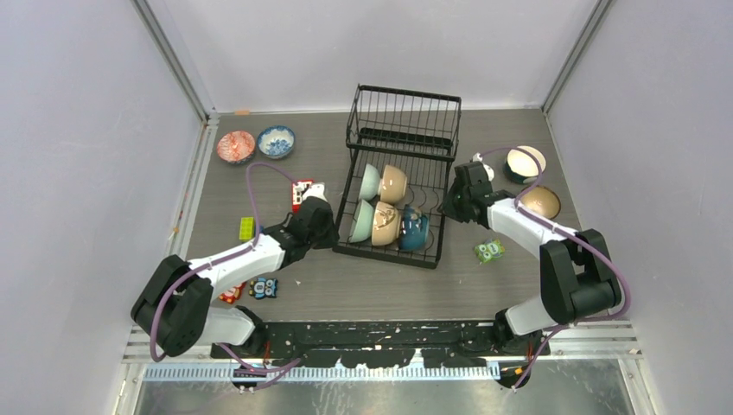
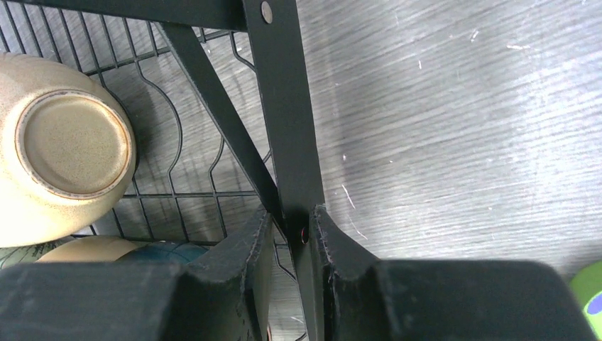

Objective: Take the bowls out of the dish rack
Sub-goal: Adjust the dish rack at the center of the board.

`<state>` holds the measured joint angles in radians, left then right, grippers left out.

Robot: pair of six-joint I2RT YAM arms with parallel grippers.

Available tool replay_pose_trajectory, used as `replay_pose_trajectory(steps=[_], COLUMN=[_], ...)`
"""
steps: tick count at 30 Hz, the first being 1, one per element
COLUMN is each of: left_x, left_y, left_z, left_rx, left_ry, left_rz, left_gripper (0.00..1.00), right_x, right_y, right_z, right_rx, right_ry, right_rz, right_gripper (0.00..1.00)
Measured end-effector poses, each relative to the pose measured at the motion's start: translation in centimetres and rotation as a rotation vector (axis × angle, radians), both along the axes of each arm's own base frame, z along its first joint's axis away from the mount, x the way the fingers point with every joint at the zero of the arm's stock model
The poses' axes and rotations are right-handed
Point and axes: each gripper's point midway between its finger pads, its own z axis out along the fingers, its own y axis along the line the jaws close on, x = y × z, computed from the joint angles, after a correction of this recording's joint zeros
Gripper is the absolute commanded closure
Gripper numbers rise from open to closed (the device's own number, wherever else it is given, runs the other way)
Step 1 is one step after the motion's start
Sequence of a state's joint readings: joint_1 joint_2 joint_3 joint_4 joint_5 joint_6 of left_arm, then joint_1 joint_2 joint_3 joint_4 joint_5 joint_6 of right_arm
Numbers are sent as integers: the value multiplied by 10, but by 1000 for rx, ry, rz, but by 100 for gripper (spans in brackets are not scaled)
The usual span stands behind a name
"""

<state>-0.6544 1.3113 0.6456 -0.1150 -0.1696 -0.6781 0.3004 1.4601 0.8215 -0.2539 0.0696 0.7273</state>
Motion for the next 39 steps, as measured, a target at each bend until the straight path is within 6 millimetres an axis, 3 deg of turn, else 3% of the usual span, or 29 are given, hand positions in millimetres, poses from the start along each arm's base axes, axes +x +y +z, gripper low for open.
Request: replay_pose_trajectory(steps=[3, 9, 12, 19, 31, 35, 39], left_x=[0, -5, -9, 4, -4, -13, -23], left_y=[1, 7, 10, 4, 5, 11, 19], left_z=[0, 1, 7, 50, 59, 73, 91], left_rx=[3, 18, 17, -43, -31, -26, -29], left_ry=[-2, 11, 10, -98, -80, -98, -135], left_rz=[8, 12, 13, 26, -18, -43, -63], left_gripper=[98, 82, 74, 51, 37, 28, 22], right_x=[6, 1, -7, -14, -34, -46, -58], right_y=[3, -2, -9, -19, -21, -23, -24], right_z=[1, 1, 10, 45, 58, 59, 82], right_rx=[-6, -18, -39, -59, -62, -71, -50], right_ry=[-4, 2, -16, -104, -101, -80, -137], right_rz=[4, -18, -24, -26, 24, 53, 65], right_gripper=[61, 35, 33, 27, 24, 23, 22])
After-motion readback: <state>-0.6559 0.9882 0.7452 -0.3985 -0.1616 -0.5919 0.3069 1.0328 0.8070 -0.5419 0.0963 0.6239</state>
